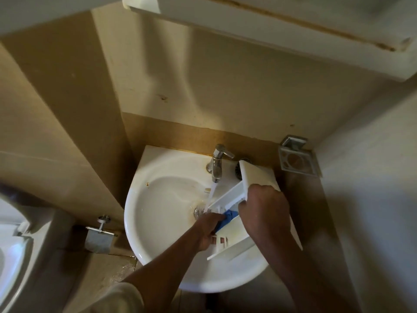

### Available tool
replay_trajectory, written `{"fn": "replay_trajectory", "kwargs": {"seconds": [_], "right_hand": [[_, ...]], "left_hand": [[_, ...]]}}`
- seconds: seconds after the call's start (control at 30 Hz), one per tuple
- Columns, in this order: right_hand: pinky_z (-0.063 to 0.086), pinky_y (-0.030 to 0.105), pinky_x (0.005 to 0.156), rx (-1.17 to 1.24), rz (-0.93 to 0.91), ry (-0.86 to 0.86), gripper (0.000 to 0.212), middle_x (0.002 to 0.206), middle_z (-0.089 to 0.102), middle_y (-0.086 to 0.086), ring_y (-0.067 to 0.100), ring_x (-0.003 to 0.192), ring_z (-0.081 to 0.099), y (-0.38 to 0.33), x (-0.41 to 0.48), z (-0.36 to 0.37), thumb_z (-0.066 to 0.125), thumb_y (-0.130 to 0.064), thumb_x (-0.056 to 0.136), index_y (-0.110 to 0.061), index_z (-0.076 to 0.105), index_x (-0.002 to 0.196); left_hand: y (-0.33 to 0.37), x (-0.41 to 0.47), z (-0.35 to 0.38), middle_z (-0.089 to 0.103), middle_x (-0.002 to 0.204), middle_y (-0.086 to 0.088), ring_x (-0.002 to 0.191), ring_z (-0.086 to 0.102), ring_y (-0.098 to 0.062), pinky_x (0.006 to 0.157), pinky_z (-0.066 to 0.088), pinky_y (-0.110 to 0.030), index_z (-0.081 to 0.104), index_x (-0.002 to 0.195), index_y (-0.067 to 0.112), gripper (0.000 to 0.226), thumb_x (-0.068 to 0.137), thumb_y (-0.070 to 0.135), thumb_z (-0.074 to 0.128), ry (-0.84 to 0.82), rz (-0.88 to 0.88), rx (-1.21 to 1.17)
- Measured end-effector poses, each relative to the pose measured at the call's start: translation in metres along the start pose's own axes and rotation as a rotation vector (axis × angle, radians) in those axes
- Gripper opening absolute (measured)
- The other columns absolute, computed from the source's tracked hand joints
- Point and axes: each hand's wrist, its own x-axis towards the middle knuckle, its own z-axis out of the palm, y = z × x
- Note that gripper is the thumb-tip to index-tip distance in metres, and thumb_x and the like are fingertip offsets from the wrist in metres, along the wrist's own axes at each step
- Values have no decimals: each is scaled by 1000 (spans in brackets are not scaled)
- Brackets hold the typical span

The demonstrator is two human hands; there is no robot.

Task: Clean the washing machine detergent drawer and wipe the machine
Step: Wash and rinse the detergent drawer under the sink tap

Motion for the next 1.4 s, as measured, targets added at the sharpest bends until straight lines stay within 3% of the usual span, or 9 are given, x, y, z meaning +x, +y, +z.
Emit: {"fn": "replay_trajectory", "kwargs": {"seconds": [0.2, 0.5, 0.6, 0.73, 0.87, 1.1, 1.23, 1.33, 1.4], "right_hand": [[57, 28, 77, 132, 31, 72, 29, 100, 74, 5, 17, 87, 71, 9, 3, 7, 67, -41, 86, -15, 71, 98], [55, 29, 60, 576, 195, 8, 11, 57, 66, -9, 9, 56, 63, 59, 17, 37, 79, -18, 68, -14, 70, 63], [47, 19, 55, 694, 226, -30, 8, 63, 68, -12, 1, 61, 63, 64, 24, 37, 80, -15, 68, -16, 74, 73], [54, 24, 62, 794, 262, -58, 15, 63, 69, -10, 7, 64, 68, 63, 28, 37, 82, -11, 62, -16, 76, 75], [56, 28, 65, 768, 265, -58, 14, 62, 69, -9, 10, 64, 67, 61, 28, 35, 83, -15, 59, -18, 74, 70], [48, 28, 62, 433, 158, -169, 23, 80, 66, 6, 26, 77, 64, 31, -7, 62, 72, -28, 71, -12, 57, 77], [43, 30, 62, 484, 171, -144, 16, 80, 65, 6, 28, 76, 60, 16, -10, 77, 64, -24, 80, -13, 52, 78], [45, 29, 74, 356, 67, -77, 12, 99, 65, 4, 24, 96, 60, 6, -4, 82, 66, -22, 87, -16, 61, 96], [47, 27, 83, 507, 30, 17, 16, 105, 65, 0, 19, 101, 59, -7, 3, 85, 64, -17, 90, -16, 66, 106]], "left_hand": [[-6, 1, -18, 71, 99, -18, 84, 69, -31, 66, 59, -38, 62, 120, 5, 41, 83, 16, 78, -54, -15, -172], [-3, -7, -73, 53, 127, -18, 120, 58, -44, 98, 51, -56, 57, 128, 8, 77, 59, 19, 88, 5, -27, -192], [-2, -15, -76, 56, 109, -20, 105, 65, -42, 92, 54, -59, 58, 122, 2, 42, 84, 13, 72, -64, -32, -236], [-7, -22, -80, 60, 91, -13, 79, 63, -28, 67, 60, -42, 63, 112, 4, 38, 80, 18, 76, -82, -22, -219], [-9, -26, -86, 62, 107, -17, 87, 64, -31, 74, 58, -42, 64, 119, 4, 52, 75, 27, 79, -64, 21, -193], [10, -23, -98, 72, 116, -21, 95, 71, -32, 86, 58, -43, 69, 121, 6, 40, 96, 36, 62, -24, 131, -49], [12, -23, -111, 69, 120, -26, 107, 66, -43, 99, 51, -57, 68, 121, 6, 55, 86, 47, 72, 42, 83, 50], [3, -8, -118, 70, 120, -20, 110, 64, -38, 102, 49, -58, 72, 119, 14, 68, 71, 63, 79, 177, 124, 58], [1, -4, -118, 70, 122, -13, 117, 61, -34, 105, 46, -56, 74, 116, 21, 72, 63, 70, 80, 197, 153, 65]]}}
